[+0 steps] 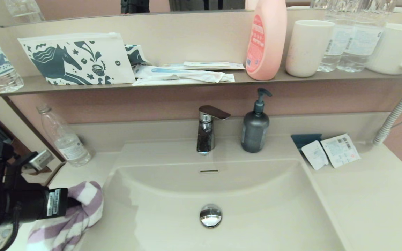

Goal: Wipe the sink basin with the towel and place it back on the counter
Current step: Wipe the sink

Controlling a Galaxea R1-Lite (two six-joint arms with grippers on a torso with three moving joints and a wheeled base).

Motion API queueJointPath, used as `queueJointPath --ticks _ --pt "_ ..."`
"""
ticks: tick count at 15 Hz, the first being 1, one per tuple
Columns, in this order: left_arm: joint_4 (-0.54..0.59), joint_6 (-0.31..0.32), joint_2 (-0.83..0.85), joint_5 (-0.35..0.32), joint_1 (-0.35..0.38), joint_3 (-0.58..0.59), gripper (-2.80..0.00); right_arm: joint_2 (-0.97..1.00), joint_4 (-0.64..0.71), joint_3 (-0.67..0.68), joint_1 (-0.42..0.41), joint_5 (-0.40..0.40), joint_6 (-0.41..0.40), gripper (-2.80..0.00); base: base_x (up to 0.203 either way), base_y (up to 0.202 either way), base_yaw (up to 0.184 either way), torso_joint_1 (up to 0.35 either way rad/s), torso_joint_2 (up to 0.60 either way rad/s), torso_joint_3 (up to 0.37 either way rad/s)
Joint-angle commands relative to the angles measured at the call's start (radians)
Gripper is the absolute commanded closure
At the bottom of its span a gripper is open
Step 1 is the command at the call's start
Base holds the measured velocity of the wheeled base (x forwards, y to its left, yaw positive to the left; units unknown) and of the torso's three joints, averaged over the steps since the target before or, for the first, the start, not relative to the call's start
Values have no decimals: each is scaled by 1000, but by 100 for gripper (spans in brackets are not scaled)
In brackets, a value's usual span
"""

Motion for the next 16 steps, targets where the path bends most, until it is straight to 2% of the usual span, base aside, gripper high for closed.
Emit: queueJointPath --ticks 1,2,3,6,8,9,10,12,16 --pt "-2 -89 -45 5 -61 -25 0 0 0 0 0 0 0 0 0 0 0 0 0 0" --pt "1 -144 -59 14 -78 -42 0 0 0 0 -1 0 0 0 0 0 0 0 0 0" --pt "4 -171 -77 23 -84 -50 0 0 0 0 -1 0 0 0 0 0 0 0 0 0" --pt "11 -175 -118 83 -48 -53 0 0 0 0 -1 0 0 0 0 0 0 0 0 0" --pt "65 -168 -150 164 -42 -64 0 0 0 0 1 0 0 0 0 0 0 0 0 0" --pt "120 -154 -161 199 -41 -71 0 0 0 0 -1 0 0 0 0 0 0 0 0 0" --pt "175 -110 -173 232 -27 -81 0 0 0 0 1 0 0 0 0 0 0 0 0 0" --pt "247 -36 -206 246 24 -83 0 0 0 0 0 0 0 0 0 0 0 0 0 0" --pt "356 -14 -243 276 118 -68 0 0 0 0 0 0 0 0 0 0 0 0 0 0"
